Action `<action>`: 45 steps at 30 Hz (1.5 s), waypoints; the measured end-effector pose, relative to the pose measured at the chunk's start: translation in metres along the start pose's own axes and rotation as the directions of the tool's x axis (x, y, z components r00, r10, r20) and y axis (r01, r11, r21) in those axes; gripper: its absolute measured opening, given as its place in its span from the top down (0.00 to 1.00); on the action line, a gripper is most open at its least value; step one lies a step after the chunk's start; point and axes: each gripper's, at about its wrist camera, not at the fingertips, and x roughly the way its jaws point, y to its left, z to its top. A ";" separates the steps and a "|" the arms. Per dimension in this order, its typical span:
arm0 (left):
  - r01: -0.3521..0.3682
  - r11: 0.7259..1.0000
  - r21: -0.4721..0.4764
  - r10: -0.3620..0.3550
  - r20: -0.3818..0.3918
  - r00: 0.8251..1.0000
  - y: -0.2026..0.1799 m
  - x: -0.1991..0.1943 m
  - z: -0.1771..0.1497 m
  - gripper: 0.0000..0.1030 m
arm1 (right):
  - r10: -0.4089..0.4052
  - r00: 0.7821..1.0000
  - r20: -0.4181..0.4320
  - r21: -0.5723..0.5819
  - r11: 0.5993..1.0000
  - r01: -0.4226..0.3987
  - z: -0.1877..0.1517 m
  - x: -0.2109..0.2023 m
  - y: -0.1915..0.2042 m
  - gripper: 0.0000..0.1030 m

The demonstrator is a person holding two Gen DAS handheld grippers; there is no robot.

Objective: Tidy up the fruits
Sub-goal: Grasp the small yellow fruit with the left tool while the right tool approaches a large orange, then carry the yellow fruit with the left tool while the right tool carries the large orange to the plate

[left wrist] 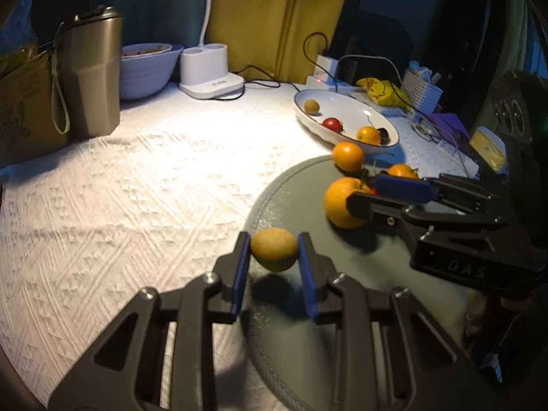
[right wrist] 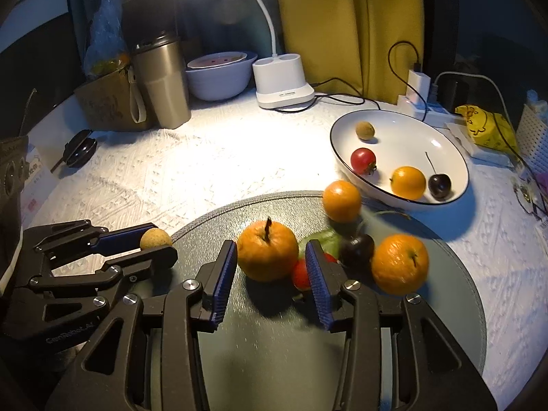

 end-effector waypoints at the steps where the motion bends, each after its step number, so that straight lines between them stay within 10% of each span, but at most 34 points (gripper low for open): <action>1: 0.002 1.000 -0.004 -0.002 0.000 1.000 0.002 0.001 0.001 0.72 | 0.001 1.000 -0.002 -0.002 1.000 -0.001 0.001 0.002 0.001 0.57; 25: -0.013 1.000 0.009 0.013 0.011 1.000 0.000 0.006 0.021 0.72 | -0.021 1.000 0.003 -0.088 0.996 0.021 0.013 0.015 0.004 0.56; 45: 0.030 0.996 0.085 -0.033 0.024 0.999 -0.048 0.031 0.072 0.72 | -0.066 0.992 0.106 0.019 0.998 0.065 0.029 -0.024 -0.069 0.56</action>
